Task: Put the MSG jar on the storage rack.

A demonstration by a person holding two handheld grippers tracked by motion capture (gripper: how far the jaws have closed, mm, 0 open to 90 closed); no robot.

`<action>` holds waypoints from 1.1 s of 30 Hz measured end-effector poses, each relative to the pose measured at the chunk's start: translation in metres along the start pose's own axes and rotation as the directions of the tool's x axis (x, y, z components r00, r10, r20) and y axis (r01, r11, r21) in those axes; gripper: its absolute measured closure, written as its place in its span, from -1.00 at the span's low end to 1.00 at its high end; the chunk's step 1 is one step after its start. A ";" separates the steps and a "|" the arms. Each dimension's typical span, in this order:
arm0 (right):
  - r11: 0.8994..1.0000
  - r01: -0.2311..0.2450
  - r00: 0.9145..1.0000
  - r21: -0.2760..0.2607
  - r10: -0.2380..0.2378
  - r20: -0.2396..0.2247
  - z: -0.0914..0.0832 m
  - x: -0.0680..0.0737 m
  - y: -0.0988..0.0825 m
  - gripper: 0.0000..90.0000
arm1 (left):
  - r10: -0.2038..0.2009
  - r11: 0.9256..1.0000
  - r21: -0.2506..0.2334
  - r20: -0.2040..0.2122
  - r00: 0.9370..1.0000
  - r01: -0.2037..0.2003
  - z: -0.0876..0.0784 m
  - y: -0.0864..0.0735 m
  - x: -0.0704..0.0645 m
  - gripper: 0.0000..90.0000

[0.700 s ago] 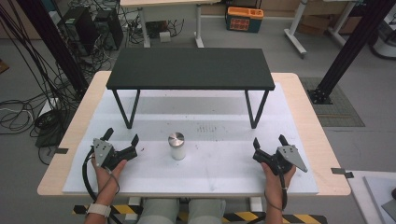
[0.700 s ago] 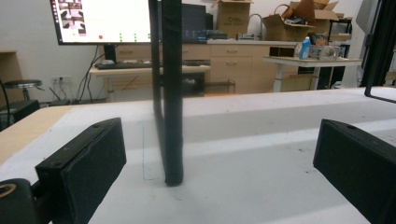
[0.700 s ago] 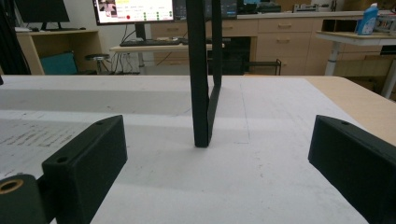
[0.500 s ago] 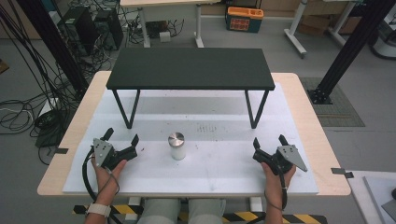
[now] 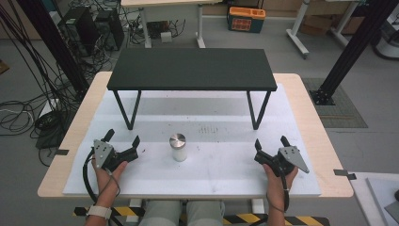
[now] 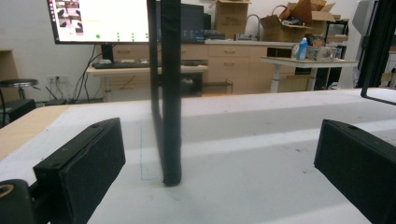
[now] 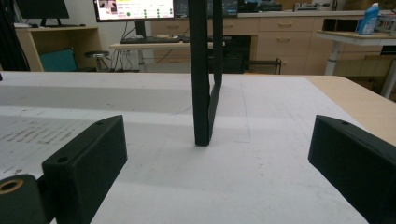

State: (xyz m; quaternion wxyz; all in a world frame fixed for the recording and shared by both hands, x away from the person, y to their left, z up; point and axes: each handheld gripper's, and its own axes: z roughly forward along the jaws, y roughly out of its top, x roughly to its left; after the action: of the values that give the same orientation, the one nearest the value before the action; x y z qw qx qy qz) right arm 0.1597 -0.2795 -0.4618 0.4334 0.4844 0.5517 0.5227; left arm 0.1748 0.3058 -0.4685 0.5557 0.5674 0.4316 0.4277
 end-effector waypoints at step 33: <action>1.000 0.016 1.000 0.016 -0.017 0.011 0.001 0.003 0.003 -0.91 | -0.053 0.995 -0.079 0.086 0.995 0.060 -0.020 0.021 -0.008 -0.99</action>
State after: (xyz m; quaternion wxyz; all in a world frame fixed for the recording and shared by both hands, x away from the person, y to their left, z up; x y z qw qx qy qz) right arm 0.1608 -0.2764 -0.4589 0.4366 0.4862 0.5576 0.5120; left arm 0.1539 0.3033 -0.4477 0.6079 0.5493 0.4062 0.4047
